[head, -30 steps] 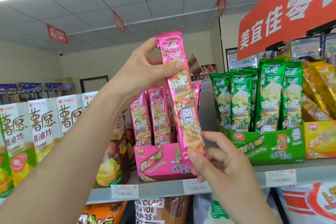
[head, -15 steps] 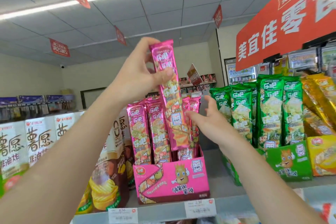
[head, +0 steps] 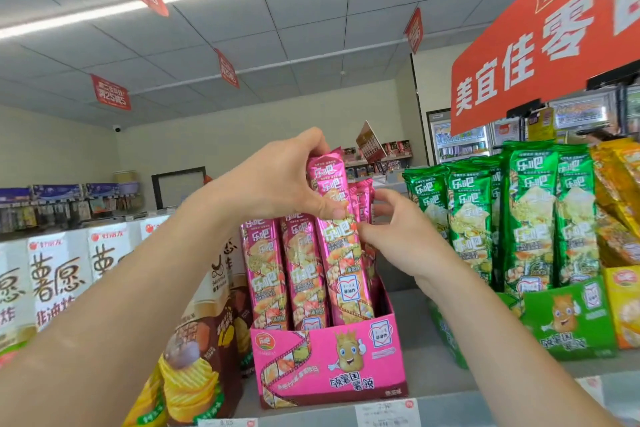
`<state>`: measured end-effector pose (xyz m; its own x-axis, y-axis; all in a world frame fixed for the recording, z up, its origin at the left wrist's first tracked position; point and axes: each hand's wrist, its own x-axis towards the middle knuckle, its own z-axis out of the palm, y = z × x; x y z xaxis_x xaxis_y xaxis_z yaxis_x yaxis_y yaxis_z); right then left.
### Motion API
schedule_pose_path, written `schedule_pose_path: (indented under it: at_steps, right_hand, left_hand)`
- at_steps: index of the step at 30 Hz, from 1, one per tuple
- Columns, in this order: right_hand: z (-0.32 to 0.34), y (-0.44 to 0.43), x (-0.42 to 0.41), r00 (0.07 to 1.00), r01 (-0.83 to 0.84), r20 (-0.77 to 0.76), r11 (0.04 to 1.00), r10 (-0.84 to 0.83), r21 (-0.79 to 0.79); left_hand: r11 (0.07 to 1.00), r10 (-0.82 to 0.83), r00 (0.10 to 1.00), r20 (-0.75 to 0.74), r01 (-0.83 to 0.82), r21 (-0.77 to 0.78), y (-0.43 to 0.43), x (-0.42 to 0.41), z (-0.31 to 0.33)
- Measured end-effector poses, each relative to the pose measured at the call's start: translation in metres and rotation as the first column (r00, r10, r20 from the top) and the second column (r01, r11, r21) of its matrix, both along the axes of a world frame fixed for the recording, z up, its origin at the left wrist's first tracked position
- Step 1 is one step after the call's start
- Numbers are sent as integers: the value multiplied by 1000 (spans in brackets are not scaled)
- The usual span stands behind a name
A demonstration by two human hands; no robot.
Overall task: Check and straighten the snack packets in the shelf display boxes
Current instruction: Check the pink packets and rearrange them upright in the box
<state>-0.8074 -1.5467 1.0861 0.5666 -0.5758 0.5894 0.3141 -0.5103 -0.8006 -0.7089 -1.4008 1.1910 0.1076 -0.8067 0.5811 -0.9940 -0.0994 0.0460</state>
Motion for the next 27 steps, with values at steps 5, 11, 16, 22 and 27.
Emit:
schedule_pose_path:
  at_steps: [5, 11, 16, 22, 27]
  right_hand:
    - [1, -5, 1, 989, -112, 109, 989, 101, 100]
    - [4, -15, 2, 959, -269, 130, 955, 253, 126]
    - [3, -14, 6, 956, -280, 151, 939, 254, 197]
    - [8, -16, 19, 997, -73, -10, 984, 76, 163]
    - [3, -14, 28, 999, -37, -30, 994, 41, 107]
  left_hand:
    - [970, 95, 984, 151, -126, 209, -15, -10, 18]
    - [884, 32, 999, 9, -33, 466, -23, -16, 34]
    - [798, 49, 996, -71, 3, 603, -26, -11, 20]
    - [861, 46, 999, 14, -47, 506, -8, -3, 6]
    - [876, 21, 991, 133, -82, 474, 1, -13, 5]
